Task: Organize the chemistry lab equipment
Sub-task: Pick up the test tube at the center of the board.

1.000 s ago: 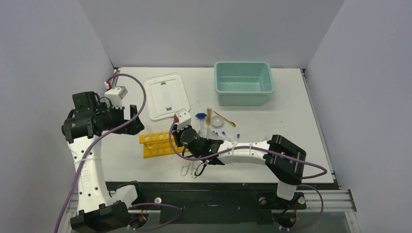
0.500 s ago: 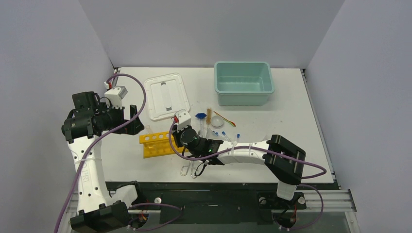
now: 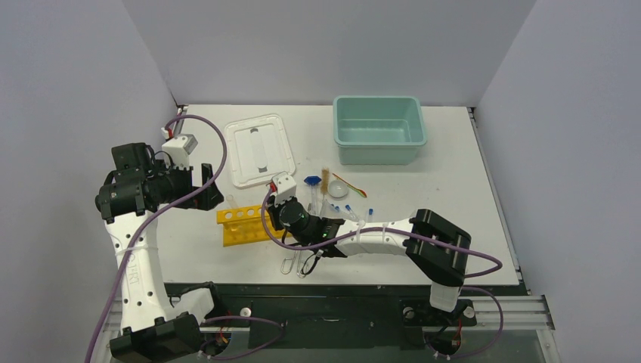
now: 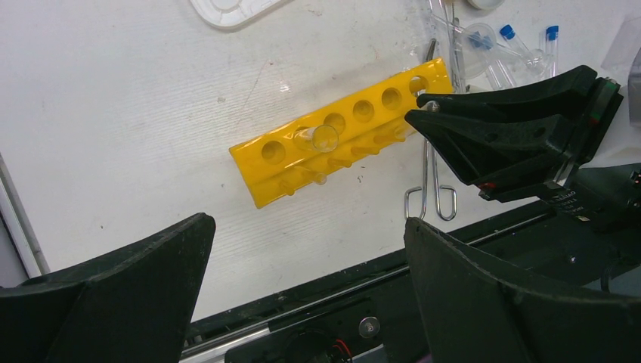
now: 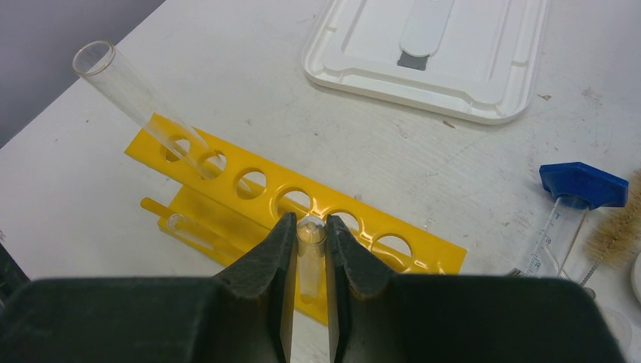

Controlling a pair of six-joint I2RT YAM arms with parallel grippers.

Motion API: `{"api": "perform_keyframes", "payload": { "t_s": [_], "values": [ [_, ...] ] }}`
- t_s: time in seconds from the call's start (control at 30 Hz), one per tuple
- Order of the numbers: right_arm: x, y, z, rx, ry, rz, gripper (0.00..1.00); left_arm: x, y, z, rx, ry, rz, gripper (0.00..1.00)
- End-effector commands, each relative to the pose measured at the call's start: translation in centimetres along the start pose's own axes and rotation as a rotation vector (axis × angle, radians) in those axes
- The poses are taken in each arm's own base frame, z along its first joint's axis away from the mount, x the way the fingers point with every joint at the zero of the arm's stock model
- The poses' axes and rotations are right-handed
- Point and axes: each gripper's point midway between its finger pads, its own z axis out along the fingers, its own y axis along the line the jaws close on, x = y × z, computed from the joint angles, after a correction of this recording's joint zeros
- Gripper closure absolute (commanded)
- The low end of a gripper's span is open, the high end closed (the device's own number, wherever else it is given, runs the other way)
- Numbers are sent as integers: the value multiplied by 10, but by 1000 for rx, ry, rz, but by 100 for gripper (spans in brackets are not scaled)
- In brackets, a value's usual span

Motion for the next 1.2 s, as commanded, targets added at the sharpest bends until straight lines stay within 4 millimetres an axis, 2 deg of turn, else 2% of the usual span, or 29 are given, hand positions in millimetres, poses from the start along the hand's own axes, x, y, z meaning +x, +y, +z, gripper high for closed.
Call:
{"api": "perform_keyframes", "payload": {
  "t_s": [0.0,0.23,0.8,1.17],
  "values": [
    [4,1,3,-6,9,7,100,-3,0,-6,-14,-23,22,3],
    [-8,2,-7,-15,-11,14,100,-4,1,-6,-11,-27,17,3],
    [-7,10,-14,-43,-7,25,100,-4,1,-6,-13,-27,15,3],
    [-16,12,-20,-54,-20,29,100,-4,1,-4,-9,-26,9,3]
  ]
}}
